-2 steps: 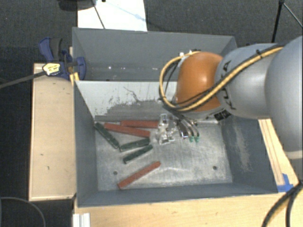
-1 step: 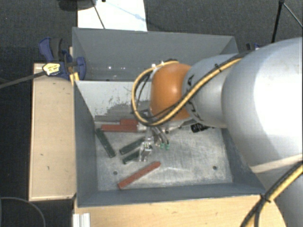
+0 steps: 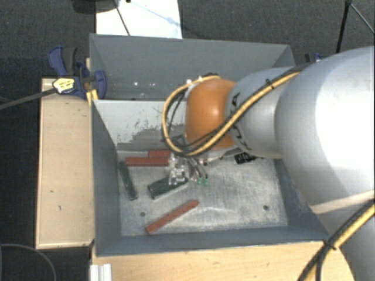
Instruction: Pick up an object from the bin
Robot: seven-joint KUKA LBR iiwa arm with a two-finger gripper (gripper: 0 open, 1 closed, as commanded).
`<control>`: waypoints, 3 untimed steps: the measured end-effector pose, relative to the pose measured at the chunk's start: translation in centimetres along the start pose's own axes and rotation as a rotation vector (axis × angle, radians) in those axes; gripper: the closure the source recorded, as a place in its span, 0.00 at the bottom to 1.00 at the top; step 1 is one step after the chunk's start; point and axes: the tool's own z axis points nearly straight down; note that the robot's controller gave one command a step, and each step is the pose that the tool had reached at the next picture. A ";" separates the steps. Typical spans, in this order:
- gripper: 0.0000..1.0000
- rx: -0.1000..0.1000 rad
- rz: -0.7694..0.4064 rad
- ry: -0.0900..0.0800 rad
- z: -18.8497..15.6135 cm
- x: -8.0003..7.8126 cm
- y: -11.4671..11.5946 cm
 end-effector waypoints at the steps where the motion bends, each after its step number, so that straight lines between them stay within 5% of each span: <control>1: 1.00 0.000 -0.001 0.000 0.0 0.0 0.0; 2: 1.00 0.006 0.012 0.017 -3.7 0.5 -2.2; 3: 0.00 0.006 -0.048 0.013 -7.2 0.3 -3.3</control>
Offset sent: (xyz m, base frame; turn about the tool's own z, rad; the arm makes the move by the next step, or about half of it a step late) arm -0.0068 -0.0603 0.1175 0.0296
